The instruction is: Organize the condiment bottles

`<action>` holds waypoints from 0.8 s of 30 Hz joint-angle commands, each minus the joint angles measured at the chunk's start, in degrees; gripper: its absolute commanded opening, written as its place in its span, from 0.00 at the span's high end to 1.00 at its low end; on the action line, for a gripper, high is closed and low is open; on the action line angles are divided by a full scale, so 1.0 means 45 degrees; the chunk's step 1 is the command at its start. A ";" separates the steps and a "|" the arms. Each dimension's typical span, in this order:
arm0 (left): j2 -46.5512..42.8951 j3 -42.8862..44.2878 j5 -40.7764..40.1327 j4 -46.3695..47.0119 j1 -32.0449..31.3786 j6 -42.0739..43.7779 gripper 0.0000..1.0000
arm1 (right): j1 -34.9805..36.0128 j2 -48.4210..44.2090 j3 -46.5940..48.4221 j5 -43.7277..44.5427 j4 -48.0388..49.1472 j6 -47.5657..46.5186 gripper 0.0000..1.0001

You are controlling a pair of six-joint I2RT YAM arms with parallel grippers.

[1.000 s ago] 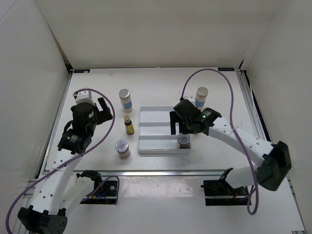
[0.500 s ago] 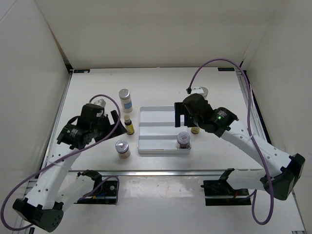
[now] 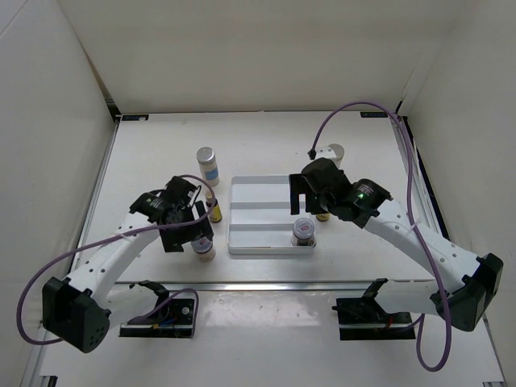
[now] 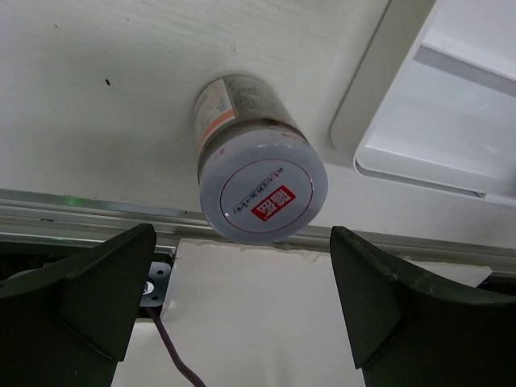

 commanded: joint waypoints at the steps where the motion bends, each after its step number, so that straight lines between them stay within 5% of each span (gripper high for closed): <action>1: 0.0410 -0.0107 -0.0492 0.0769 -0.0077 -0.0244 0.00 | 0.0044 -0.0354 0.0308 0.0123 -0.0043 0.0038 0.00; 12: 0.1837 -0.1024 0.0309 0.2608 -0.0310 0.0010 0.06 | 0.0044 -0.0472 0.0172 0.0259 -0.0296 0.0038 0.00; 17: 0.1508 -0.1142 0.0542 0.2920 -0.0311 0.0010 0.36 | 0.0044 -0.0589 0.0055 0.0416 -0.0414 0.0038 0.00; 24: 0.0960 0.0846 -0.0041 0.1440 -0.0741 0.0613 0.61 | 0.0044 -0.0590 -0.0063 0.0650 -0.0414 0.0175 0.00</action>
